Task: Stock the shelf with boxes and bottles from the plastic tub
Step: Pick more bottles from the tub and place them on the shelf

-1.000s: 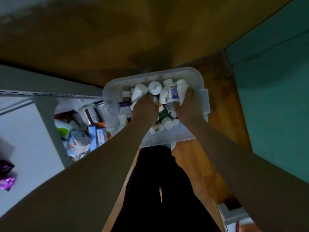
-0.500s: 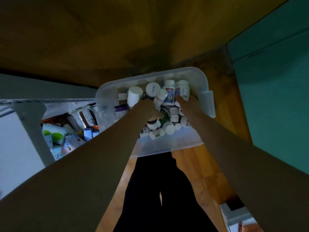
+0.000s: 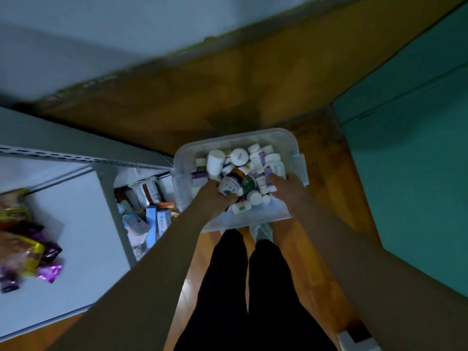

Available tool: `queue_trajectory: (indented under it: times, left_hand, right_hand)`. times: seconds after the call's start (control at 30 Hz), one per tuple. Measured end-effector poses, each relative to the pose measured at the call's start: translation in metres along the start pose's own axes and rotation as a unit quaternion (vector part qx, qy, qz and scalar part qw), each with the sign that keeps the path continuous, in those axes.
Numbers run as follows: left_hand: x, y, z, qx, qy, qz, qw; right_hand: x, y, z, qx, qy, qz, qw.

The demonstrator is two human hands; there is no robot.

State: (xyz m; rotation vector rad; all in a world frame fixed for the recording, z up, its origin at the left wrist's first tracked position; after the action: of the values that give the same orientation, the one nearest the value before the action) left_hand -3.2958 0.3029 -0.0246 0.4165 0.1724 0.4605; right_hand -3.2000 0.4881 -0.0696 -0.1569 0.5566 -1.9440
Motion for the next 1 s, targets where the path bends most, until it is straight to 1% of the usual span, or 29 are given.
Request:
queue_trajectory:
  times: [0.1,0.17,0.2,0.3,0.43,0.53,0.63,0.7,0.77,0.83,0.9,1.0]
  left_hand:
    - [0.008,-0.007,0.038,0.009,0.011,0.060,0.998]
    - [0.013,-0.011,0.066,0.014,0.038,0.112,0.993]
    - [0.016,-0.011,0.082,0.021,0.056,0.137,0.989]
    - [0.025,-0.004,0.135,0.056,0.098,0.192,0.975]
    - [0.032,0.010,0.216,0.117,0.172,0.246,0.947]
    - [0.034,0.029,0.278,0.197,0.215,0.294,0.910]
    - [0.029,0.043,0.346,0.278,0.265,0.280,0.880]
    - [0.023,0.045,0.389,0.333,0.284,0.286,0.852]
    - [0.016,0.038,0.427,0.370,0.307,0.297,0.825]
    - [0.005,0.025,0.461,0.403,0.331,0.302,0.798]
    - [-0.007,0.001,0.492,0.420,0.357,0.298,0.779]
    - [-0.021,-0.057,0.539,0.424,0.406,0.303,0.751]
  right_hand:
    - [-0.006,-0.001,0.035,0.012,-0.028,-0.076,0.997]
    - [-0.008,-0.003,0.062,0.017,-0.056,-0.108,0.992]
    - [-0.008,-0.007,0.078,0.010,-0.074,-0.106,0.992]
    - [-0.011,-0.029,0.132,-0.046,-0.110,-0.117,0.986]
    - [-0.008,-0.070,0.222,-0.138,-0.171,-0.146,0.965]
    - [0.002,-0.099,0.280,-0.201,-0.239,-0.145,0.939]
    - [0.021,-0.124,0.340,-0.243,-0.308,-0.131,0.910]
    - [0.035,-0.139,0.381,-0.282,-0.356,-0.130,0.881]
    - [0.051,-0.149,0.419,-0.327,-0.387,-0.115,0.854]
    - [0.073,-0.156,0.454,-0.364,-0.397,-0.094,0.837]
    - [0.104,-0.157,0.487,-0.388,-0.408,-0.073,0.823]
    - [0.157,-0.143,0.530,-0.393,-0.442,-0.078,0.803]
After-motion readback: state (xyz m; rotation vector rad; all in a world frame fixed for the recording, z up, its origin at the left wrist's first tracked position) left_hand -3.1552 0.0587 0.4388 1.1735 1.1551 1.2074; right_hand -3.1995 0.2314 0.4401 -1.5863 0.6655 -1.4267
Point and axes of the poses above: each hand's wrist, its own z-axis away from the middle knuckle, its own x-axis out of the palm, y = z × x, the point moved 5 cm from there along -z, towards the middle knuckle, and after that the axes turned 9 degrees about -y, right-handed, at the moved point
